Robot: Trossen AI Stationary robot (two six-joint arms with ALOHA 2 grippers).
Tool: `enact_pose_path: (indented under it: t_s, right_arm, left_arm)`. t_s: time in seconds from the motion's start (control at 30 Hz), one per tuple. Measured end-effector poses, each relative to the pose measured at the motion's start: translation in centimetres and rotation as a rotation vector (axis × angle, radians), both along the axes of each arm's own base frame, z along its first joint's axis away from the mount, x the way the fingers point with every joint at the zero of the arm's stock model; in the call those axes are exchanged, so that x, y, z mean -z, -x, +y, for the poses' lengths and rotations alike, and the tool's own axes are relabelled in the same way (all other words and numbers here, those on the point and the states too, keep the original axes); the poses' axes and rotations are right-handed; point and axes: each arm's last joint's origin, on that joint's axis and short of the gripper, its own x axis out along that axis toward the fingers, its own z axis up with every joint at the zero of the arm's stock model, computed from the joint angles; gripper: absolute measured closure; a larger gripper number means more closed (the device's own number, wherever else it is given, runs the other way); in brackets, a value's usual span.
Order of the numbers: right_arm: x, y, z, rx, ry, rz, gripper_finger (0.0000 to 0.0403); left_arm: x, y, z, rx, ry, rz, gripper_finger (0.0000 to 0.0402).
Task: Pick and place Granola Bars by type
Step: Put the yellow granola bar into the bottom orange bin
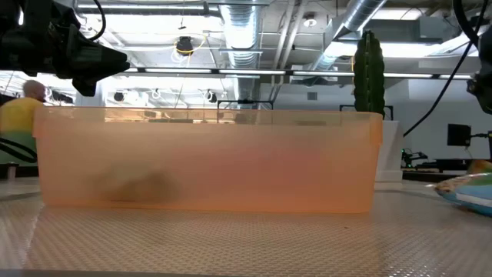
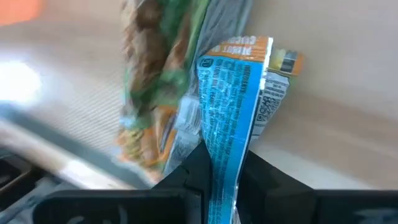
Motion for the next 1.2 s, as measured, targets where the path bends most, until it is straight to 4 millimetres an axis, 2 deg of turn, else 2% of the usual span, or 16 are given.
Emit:
enact_pose_path:
  t_s: [0.27,0.5,0.83,1.2]
  right_arm:
    - [-1.3,-1.7,1.2,-0.042,-0.095,-0.244,0.036]
    - [-2.7,-3.5,1.3,-0.078,-0.142,-0.453,0.036]
    - [-4.8,-6.4,-0.2,-0.1,-0.16,-0.734,0.036]
    - [-9.0,-10.4,-2.3,-0.118,-0.051,-0.943,0.036]
  left_arm:
    - [0.0,0.0,0.0,0.0,0.0,0.0,0.0297]
    - [0.0,0.0,0.0,0.0,0.0,0.0,0.0297]
    - [0.0,0.0,0.0,0.0,0.0,0.0,0.0297]
    - [0.0,0.0,0.0,0.0,0.0,0.0,0.0297]
